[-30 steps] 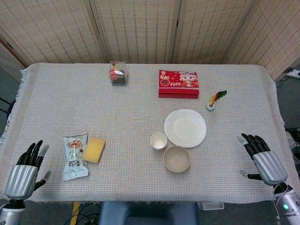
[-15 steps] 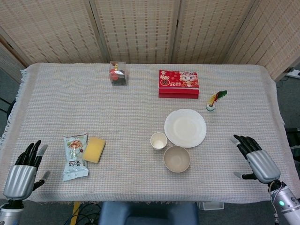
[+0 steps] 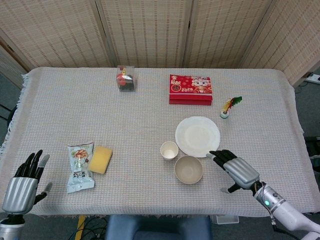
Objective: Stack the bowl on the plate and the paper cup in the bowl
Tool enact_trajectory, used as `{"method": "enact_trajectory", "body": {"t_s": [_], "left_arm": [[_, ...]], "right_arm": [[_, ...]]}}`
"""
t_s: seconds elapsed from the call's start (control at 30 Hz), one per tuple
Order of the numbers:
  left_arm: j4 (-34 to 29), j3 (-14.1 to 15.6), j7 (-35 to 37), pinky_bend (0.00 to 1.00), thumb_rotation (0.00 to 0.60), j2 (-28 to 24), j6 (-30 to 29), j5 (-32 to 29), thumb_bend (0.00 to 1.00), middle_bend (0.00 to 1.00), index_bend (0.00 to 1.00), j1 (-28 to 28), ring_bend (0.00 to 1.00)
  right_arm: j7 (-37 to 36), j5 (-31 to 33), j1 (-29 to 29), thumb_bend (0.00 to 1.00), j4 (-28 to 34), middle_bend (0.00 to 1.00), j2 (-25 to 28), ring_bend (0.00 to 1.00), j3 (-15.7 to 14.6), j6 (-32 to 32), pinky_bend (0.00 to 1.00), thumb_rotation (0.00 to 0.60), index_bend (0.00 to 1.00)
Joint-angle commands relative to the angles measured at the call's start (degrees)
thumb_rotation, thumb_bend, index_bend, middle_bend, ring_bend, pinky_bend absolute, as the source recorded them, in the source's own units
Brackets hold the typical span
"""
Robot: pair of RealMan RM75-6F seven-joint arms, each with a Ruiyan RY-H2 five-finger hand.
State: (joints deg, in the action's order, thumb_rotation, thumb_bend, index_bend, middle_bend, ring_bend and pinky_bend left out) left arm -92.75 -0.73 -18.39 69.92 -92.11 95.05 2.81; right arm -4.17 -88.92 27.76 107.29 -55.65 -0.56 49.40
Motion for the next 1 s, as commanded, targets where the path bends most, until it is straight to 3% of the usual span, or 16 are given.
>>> {"method": "enact_trajectory", "body": {"t_s": [0.03,0.37,1.0], "left_arm": [[-0.1,0.0,0.3,0.26,0.600,-0.2,-0.5,0.3,0.31,0.00,0.00,-0.2,0.00],[-0.1,-0.1,1.0,0.26,0.600,-0.6,-0.7,0.2,0.31,0.00,0.00,-0.3,0.00],[-0.2,-0.2,1.5,0.26,0.600,-1.0,-1.5,0.5,0.31,0.00,0.00,-0.7,0.00]], "right_arm": [[4.8,6.3,3.7,0.07,2.6,0.00,-2.0,0.00,1.8,-4.9,0.00,0.600,0.00],[9.4,14.5,7.9,0.06,2.0,0.00,-7.2,0.00,3.4,-8.5,0.00,0.600,0.00],[10.7,20.2,11.0,0.06,-3.9,0.00,-13.3,0.00,3.0,-9.7,0.00,0.600,0.00]]}}
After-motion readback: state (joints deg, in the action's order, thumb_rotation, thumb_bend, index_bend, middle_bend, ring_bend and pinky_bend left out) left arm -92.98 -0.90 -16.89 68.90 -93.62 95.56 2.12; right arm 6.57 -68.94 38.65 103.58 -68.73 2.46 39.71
